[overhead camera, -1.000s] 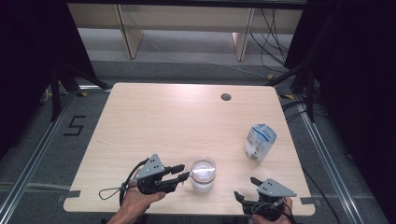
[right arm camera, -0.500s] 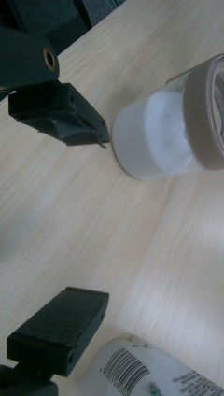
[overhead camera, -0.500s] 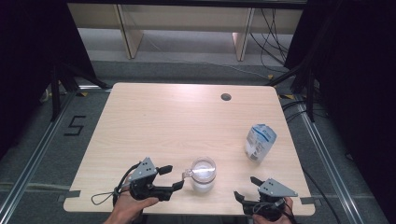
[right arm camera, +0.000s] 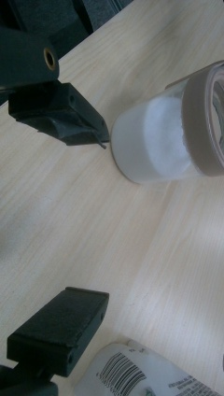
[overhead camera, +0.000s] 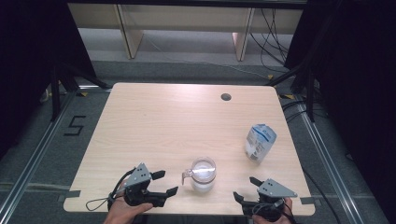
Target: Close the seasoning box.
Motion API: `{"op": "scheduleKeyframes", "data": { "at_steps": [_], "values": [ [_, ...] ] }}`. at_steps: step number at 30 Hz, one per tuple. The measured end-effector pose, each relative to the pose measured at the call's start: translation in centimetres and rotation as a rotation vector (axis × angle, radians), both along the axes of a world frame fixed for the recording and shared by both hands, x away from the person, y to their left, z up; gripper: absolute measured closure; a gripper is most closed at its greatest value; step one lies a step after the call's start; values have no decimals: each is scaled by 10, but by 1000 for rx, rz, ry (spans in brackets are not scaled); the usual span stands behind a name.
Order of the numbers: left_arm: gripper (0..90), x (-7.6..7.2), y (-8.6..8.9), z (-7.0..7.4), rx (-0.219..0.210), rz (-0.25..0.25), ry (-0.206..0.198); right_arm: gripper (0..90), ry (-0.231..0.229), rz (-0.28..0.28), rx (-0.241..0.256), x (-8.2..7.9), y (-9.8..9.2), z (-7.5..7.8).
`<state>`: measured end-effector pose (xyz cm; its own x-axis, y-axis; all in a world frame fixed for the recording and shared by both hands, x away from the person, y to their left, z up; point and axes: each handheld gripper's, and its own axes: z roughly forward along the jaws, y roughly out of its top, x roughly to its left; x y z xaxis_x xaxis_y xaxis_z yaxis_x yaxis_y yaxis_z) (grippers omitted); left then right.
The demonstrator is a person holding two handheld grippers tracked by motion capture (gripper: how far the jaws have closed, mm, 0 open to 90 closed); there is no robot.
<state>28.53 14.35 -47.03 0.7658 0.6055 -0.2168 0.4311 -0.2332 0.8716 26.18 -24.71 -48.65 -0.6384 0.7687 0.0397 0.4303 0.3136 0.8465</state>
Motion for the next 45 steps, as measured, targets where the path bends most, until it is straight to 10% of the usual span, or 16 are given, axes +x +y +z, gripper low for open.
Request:
{"op": "scheduleKeyframes", "data": {
  "at_steps": [27,45],
  "values": [
    [164,-22,14,-18,0,21,47,159,19,6,36,-10,2,1],
    [152,-31,21,-26,74,-8,19,159,74,-24,-13,-20,-7,-5]
  ]
}}
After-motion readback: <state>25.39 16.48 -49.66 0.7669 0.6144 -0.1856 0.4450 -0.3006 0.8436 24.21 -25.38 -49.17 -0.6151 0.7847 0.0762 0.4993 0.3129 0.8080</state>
